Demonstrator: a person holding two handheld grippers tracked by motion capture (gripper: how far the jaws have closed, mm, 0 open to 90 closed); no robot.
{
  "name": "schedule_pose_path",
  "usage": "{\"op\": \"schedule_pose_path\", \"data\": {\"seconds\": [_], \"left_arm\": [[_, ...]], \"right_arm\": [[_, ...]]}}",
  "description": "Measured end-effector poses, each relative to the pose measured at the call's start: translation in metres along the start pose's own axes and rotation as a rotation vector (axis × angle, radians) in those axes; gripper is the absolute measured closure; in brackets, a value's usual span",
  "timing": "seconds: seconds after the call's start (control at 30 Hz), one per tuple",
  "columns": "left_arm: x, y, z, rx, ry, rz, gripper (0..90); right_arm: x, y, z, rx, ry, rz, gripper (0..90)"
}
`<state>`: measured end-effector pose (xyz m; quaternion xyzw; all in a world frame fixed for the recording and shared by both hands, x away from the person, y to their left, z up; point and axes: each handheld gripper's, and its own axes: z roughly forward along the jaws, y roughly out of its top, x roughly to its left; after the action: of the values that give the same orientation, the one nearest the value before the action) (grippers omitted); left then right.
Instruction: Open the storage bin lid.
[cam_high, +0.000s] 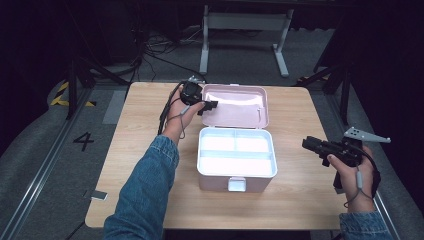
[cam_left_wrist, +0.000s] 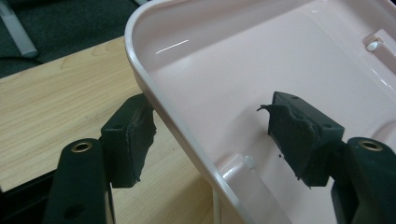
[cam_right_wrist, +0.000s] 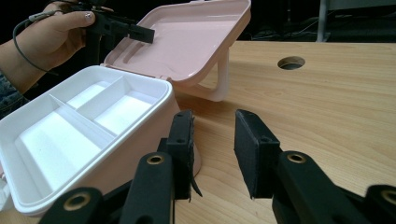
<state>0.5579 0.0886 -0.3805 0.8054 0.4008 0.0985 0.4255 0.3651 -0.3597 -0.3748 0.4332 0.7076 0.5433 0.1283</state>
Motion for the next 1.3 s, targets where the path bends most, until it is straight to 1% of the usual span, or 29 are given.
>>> {"op": "schedule_pose_path", "data": {"seconds": [0.17,0.2,0.27,0.3,0.33,0.37,0.43,0.5,0.53,0.57,0.63,0.73,0.83,0.9,0.93,0.97,1.03,1.07,1.1,1.13,1.17,1.23,1.3], "left_arm": [[0.0,-0.001,0.002,0.019,-0.004,-0.015,30.5],[0.0,-0.002,0.003,0.025,-0.003,-0.027,29.8],[0.0,-0.003,0.005,0.038,0.0,-0.032,28.6],[-0.001,-0.003,0.006,0.045,-0.005,-0.041,28.3],[0.0,-0.003,0.007,0.049,-0.002,-0.043,28.0],[-0.001,-0.003,0.008,0.059,0.003,-0.057,28.0],[0.0,-0.004,0.009,0.073,0.008,-0.063,27.1],[0.0,-0.004,0.009,0.071,0.014,-0.064,24.4],[0.001,-0.005,0.009,0.073,0.024,-0.047,24.8],[0.001,-0.005,0.01,0.077,0.028,-0.05,24.8],[0.002,-0.006,0.01,0.069,0.018,-0.058,24.6],[0.002,-0.007,0.009,0.065,0.017,-0.069,24.3],[0.002,-0.007,0.009,0.062,0.019,-0.06,24.1],[0.002,-0.007,0.008,0.055,0.026,-0.047,24.3],[0.001,-0.006,0.005,0.04,0.026,-0.038,24.9],[0.001,-0.006,0.005,0.04,0.026,-0.038,25.2],[0.0,-0.004,0.001,0.005,0.021,-0.043,25.6],[-0.002,-0.001,-0.004,-0.023,0.019,-0.03,25.6],[-0.002,-0.001,-0.004,-0.023,0.019,-0.03,25.6],[-0.004,0.001,-0.007,-0.037,0.015,-0.025,25.6],[-0.006,0.002,-0.011,-0.044,0.011,-0.011,25.6],[-0.014,0.005,-0.02,-0.067,-0.003,0.004,25.6],[-0.019,0.007,-0.028,-0.085,-0.01,0.033,25.6]], "right_arm": [[-0.001,-0.001,0.0,0.001,-0.003,0.004,68.0],[-0.001,-0.001,0.0,0.002,-0.003,0.005,67.9],[-0.002,-0.001,0.0,0.003,-0.002,0.003,67.7],[-0.002,-0.001,0.001,0.003,-0.004,0.004,67.7],[-0.002,-0.001,0.0,0.003,-0.003,0.002,67.7],[-0.002,-0.001,0.0,0.003,-0.006,0.004,67.5],[-0.002,-0.001,0.001,0.002,-0.009,0.004,67.4],[-0.002,-0.002,0.001,0.003,-0.009,0.007,67.1],[-0.003,-0.002,0.001,0.002,-0.009,0.008,67.1],[-0.003,-0.002,0.001,0.003,-0.01,0.008,67.1],[-0.003,-0.002,0.001,0.006,-0.01,0.008,66.9],[-0.003,-0.002,0.001,0.008,-0.01,0.002,66.6],[-0.003,-0.002,0.001,0.009,-0.008,0.008,66.5],[-0.003,-0.002,0.002,0.01,-0.008,0.009,66.2],[-0.003,-0.003,0.002,0.009,-0.008,0.011,65.8],[-0.003,-0.003,0.002,0.009,-0.008,0.011,65.8],[-0.004,-0.003,0.003,0.011,-0.01,0.014,65.6],[-0.005,-0.003,0.004,0.013,-0.01,0.013,65.1],[-0.005,-0.003,0.004,0.013,-0.01,0.013,65.1],[-0.006,-0.003,0.004,0.013,-0.009,0.016,65.0],[-0.006,-0.003,0.005,0.015,-0.009,0.019,64.9],[-0.008,-0.003,0.007,0.013,-0.011,0.022,64.5],[-0.009,-0.001,0.01,0.012,-0.007,0.022,64.1]]}}
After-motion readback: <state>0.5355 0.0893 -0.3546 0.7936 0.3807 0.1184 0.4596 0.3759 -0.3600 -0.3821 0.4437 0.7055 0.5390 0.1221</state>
